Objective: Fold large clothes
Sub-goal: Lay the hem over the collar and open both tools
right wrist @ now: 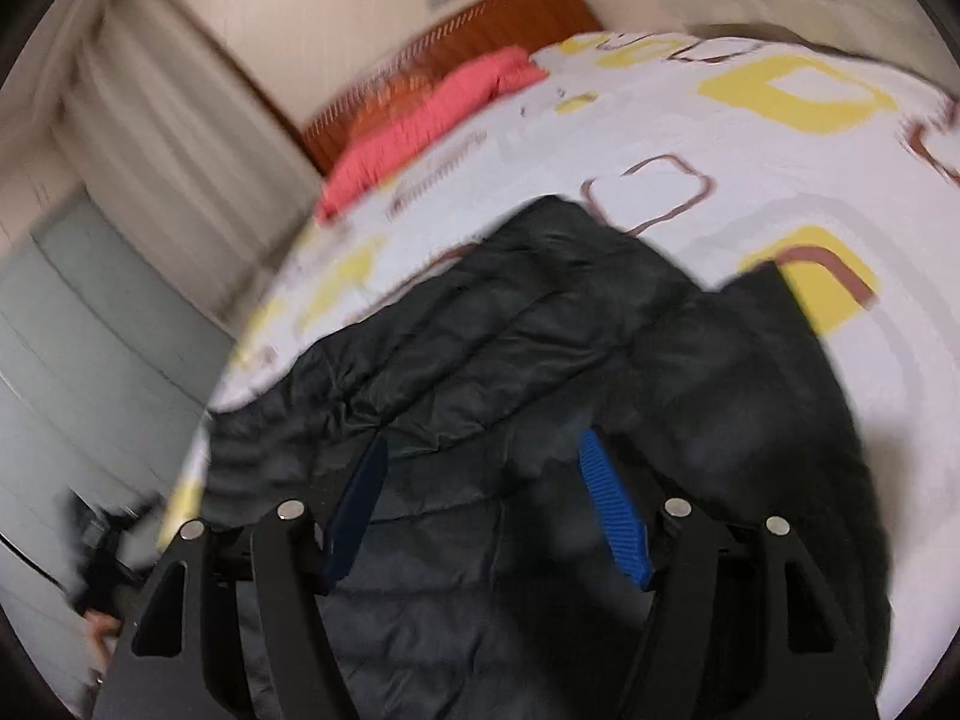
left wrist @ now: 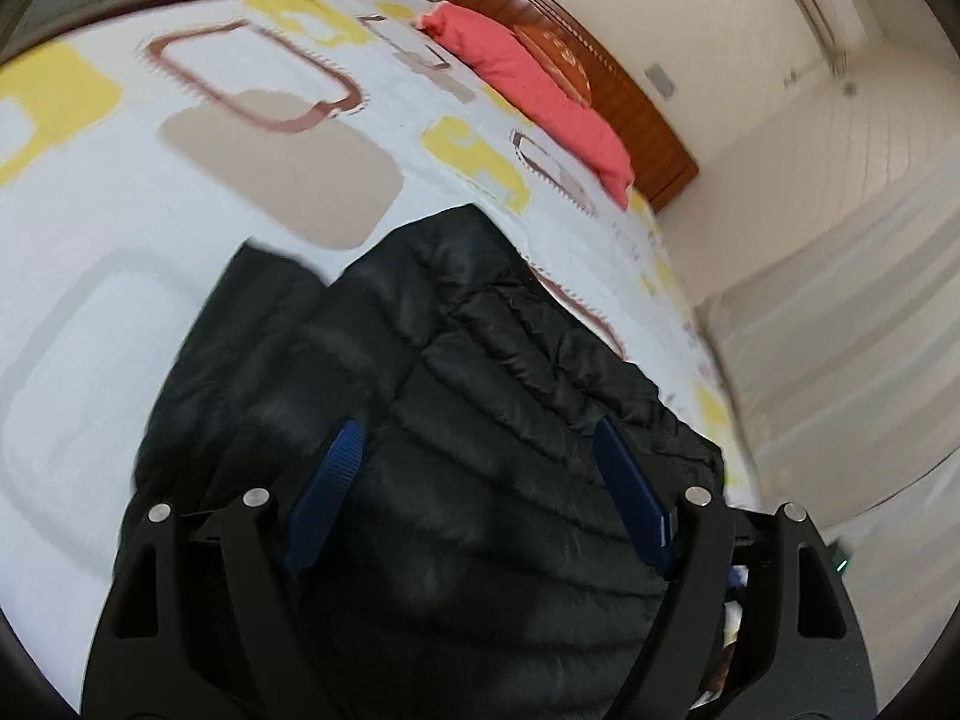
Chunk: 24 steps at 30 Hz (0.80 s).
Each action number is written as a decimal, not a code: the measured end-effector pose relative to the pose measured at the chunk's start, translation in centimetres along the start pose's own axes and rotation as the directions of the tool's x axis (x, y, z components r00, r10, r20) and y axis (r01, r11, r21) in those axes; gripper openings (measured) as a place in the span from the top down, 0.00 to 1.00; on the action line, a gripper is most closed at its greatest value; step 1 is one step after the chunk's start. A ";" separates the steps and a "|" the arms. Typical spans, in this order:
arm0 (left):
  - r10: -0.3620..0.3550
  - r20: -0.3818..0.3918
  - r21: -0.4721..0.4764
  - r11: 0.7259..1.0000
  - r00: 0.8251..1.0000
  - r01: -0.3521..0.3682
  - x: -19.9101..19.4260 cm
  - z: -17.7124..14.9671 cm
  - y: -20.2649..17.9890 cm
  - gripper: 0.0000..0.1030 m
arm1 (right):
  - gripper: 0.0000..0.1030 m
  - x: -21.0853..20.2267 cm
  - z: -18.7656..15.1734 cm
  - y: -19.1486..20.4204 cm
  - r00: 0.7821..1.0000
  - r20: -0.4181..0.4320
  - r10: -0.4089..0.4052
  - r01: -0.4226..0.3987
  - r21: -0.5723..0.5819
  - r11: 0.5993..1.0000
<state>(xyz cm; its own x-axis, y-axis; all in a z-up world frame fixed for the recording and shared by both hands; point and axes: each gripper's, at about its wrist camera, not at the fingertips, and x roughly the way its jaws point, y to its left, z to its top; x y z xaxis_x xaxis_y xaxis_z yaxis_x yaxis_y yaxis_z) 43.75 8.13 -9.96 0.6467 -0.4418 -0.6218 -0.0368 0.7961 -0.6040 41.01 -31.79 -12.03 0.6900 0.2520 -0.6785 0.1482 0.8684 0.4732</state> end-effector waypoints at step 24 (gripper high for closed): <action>0.286 -0.027 0.176 0.945 0.958 -0.277 8.8 3.2 -0.8 0.23 | 0.37 8.0 3.6 1.5 0.944 -0.060 -0.325 0.301 -0.248 0.921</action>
<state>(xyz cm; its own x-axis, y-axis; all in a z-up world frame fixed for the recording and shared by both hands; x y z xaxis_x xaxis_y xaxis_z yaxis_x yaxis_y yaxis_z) 51.91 4.98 -13.33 0.5883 -0.2068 -0.7818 -0.0800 0.9471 -0.3108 49.36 -29.99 -14.73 0.5606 -0.0190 -0.8278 0.1689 0.9813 0.0919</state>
